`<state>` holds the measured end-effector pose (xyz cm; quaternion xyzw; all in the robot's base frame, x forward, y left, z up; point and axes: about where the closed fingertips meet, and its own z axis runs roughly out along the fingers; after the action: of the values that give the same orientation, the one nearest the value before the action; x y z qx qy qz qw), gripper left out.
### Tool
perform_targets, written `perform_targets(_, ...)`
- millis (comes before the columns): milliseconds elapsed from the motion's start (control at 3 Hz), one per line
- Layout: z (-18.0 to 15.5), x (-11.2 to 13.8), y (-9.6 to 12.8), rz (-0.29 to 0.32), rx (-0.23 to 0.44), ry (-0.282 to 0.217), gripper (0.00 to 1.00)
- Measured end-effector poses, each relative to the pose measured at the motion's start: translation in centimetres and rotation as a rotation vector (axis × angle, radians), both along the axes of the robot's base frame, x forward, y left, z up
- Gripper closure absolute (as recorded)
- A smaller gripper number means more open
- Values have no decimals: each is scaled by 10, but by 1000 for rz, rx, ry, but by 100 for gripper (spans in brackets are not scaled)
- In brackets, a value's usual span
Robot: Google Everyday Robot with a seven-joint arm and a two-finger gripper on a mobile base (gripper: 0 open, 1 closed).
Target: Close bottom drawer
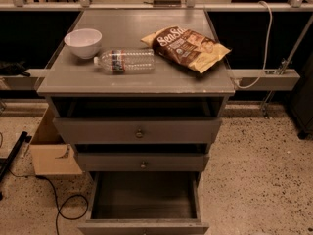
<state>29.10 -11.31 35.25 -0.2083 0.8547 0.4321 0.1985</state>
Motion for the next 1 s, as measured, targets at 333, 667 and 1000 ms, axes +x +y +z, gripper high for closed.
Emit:
perform_targets(333,0,0,0,0,0,0,60)
perform_targets(667,0,0,0,0,0,0,83)
perform_targets(1000,-5,7,-1,10,-13,-7,100)
